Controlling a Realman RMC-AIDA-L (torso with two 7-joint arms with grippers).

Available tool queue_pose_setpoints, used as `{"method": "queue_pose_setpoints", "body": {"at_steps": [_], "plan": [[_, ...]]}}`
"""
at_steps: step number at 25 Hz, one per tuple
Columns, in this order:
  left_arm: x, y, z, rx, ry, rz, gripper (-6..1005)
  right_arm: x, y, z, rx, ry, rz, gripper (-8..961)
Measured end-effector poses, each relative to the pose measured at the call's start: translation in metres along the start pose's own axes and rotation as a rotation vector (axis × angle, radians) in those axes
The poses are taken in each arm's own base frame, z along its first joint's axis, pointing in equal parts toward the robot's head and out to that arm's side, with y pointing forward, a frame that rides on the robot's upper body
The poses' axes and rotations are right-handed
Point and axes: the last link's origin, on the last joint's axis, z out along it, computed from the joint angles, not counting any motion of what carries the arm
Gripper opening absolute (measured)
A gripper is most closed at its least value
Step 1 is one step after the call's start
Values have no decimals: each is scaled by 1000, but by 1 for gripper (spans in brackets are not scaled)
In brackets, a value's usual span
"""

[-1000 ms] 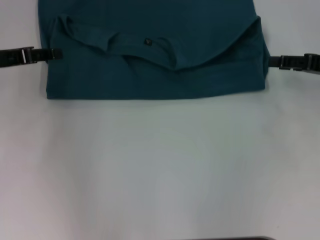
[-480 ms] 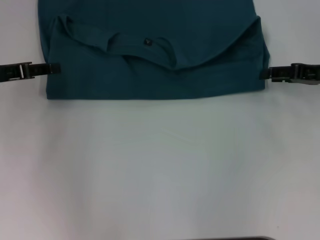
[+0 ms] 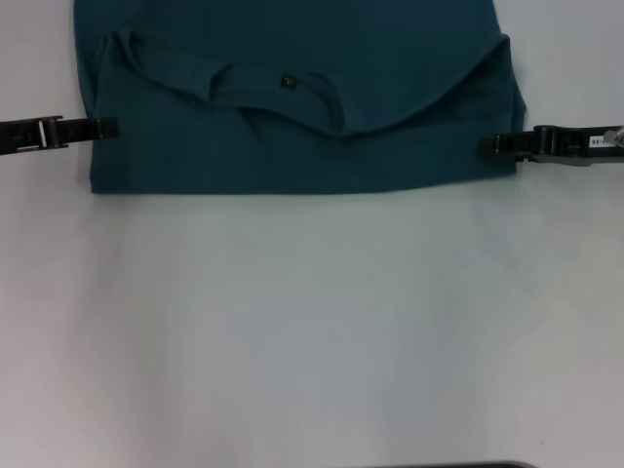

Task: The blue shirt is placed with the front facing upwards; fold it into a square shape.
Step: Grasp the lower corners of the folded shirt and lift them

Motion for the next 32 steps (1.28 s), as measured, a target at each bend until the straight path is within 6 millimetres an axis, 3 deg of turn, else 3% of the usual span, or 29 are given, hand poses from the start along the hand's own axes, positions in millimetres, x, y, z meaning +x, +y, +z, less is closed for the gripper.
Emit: {"method": "queue_pose_setpoints", "body": {"at_steps": [20, 32], "plan": [[2, 1, 1, -1, 1, 6, 569, 0, 9, 11, -29, 18, 26, 583], [2, 1, 1, -4, 0, 4, 569, 3, 3, 6, -17, 15, 30, 152]]}}
